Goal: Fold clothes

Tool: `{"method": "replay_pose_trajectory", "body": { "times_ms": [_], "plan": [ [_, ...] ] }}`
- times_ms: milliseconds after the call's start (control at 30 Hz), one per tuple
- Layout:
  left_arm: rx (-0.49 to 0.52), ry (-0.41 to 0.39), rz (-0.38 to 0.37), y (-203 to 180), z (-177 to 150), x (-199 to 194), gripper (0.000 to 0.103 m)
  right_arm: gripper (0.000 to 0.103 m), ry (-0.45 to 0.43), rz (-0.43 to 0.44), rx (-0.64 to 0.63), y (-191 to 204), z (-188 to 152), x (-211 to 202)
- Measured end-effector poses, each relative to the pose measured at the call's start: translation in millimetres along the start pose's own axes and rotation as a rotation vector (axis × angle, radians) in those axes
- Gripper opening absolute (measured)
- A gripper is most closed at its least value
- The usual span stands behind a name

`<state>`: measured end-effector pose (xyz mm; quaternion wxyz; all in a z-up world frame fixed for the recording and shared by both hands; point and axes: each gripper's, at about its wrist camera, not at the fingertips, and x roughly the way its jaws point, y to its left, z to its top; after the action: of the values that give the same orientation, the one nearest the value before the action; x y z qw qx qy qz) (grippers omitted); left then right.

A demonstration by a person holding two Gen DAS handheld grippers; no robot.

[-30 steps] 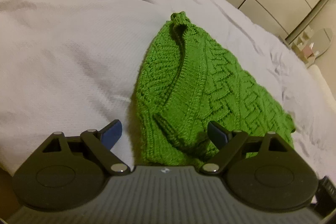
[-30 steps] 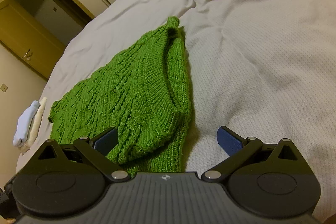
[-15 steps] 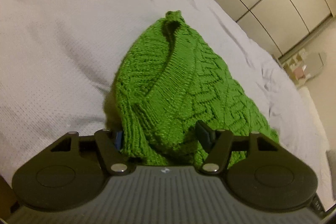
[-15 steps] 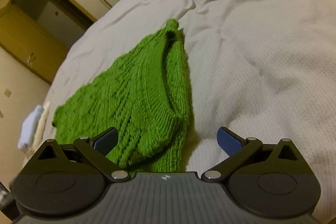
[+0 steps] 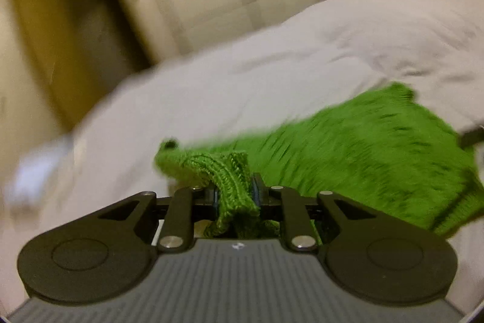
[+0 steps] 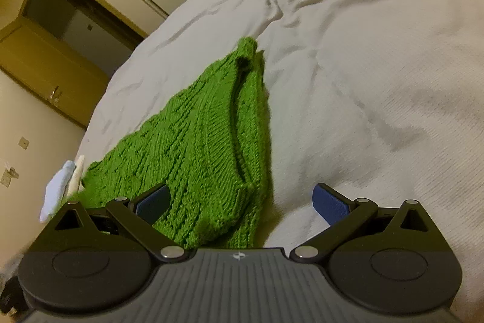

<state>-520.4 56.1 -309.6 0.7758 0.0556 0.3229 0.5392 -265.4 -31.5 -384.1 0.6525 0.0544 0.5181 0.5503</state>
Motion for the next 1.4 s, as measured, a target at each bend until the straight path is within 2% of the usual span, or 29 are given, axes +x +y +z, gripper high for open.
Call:
{"method": "replay_pose_trajectory", "body": {
  "times_ms": [33, 133, 167, 267, 300, 333, 400, 500, 633, 700, 800, 900, 1000, 1067, 1133, 1300, 1367, 1400],
  "plan": [
    [0.078, -0.047, -0.015, -16.5, 7.0, -5.7, 0.015, 0.103, -0.008, -0.003, 0.006, -1.5, 1.6, -2.4],
    [0.23, -0.139, -0.096, -57.8, 15.1, -16.5, 0.015, 0.103, -0.038, -0.019, 0.024, -8.3, 7.9, -10.2],
    [0.26, -0.159, -0.144, -71.6, 15.5, -20.5, 0.015, 0.103, -0.048, -0.026, 0.03, -10.9, 9.7, -13.0],
    [0.284, -0.144, -0.289, -98.9, 10.7, -18.3, 0.015, 0.103, -0.069, -0.047, 0.043, -18.7, 14.7, -18.6],
    [0.274, -0.112, -0.324, -103.5, 7.4, -12.8, 0.015, 0.103, -0.073, -0.052, 0.046, -21.2, 15.9, -20.0],
    [0.263, -0.08, -0.359, -108.0, 4.2, -7.3, 0.021, 0.103, -0.074, -0.055, 0.048, -22.7, 16.7, -20.5],
    [0.194, -0.036, -0.397, -103.1, 0.6, -1.6, 0.023, 0.103, -0.072, -0.056, 0.046, -24.7, 17.6, -21.1],
    [0.028, -0.006, -0.472, -70.7, 7.4, -5.5, 0.03, 0.103, -0.072, -0.053, 0.034, -24.7, 17.8, -21.3],
    [-0.224, 0.003, -0.572, -16.5, 14.6, -17.1, 0.031, 0.103, -0.08, -0.045, 0.031, -24.0, 19.4, -18.9],
    [-0.322, -0.004, -0.58, 7.5, 17.1, -27.6, 0.032, 0.103, -0.085, -0.031, 0.022, -22.5, 19.3, -20.9],
    [-0.403, 0.051, -0.532, 28.9, 15.3, -14.5, 0.031, 0.102, -0.095, -0.003, -0.005, -17.5, 20.2, -23.8],
    [-0.398, 0.189, -0.477, 29.4, 11.3, 15.5, 0.029, 0.098, -0.099, 0.041, -0.036, -10.1, 22.7, -26.0],
    [-0.399, 0.251, -0.497, 29.8, 12.5, 41.0, 0.029, 0.082, -0.069, 0.1, -0.095, 0.7, 28.0, -22.8],
    [-0.388, 0.239, -0.512, 33.4, 20.4, 54.0, 0.029, 0.066, -0.027, 0.124, -0.15, 10.6, 33.8, -14.6],
    [-0.372, 0.24, -0.527, 32.7, 29.6, 74.5, 0.029, 0.059, 0.028, 0.154, -0.176, 18.1, 41.6, -0.4],
    [-0.337, 0.245, -0.557, 39.2, 40.7, 114.4, 0.03, 0.059, 0.115, 0.238, -0.144, 28.7, 70.4, 34.9],
    [-0.338, 0.249, -0.568, 41.3, 43.6, 128.2, 0.031, 0.067, 0.137, 0.27, -0.117, 31.2, 86.7, 50.7],
    [-0.339, 0.252, -0.574, 42.4, 45.1, 135.0, 0.031, 0.067, 0.142, 0.281, -0.101, 32.2, 94.1, 58.3]
  ]
}}
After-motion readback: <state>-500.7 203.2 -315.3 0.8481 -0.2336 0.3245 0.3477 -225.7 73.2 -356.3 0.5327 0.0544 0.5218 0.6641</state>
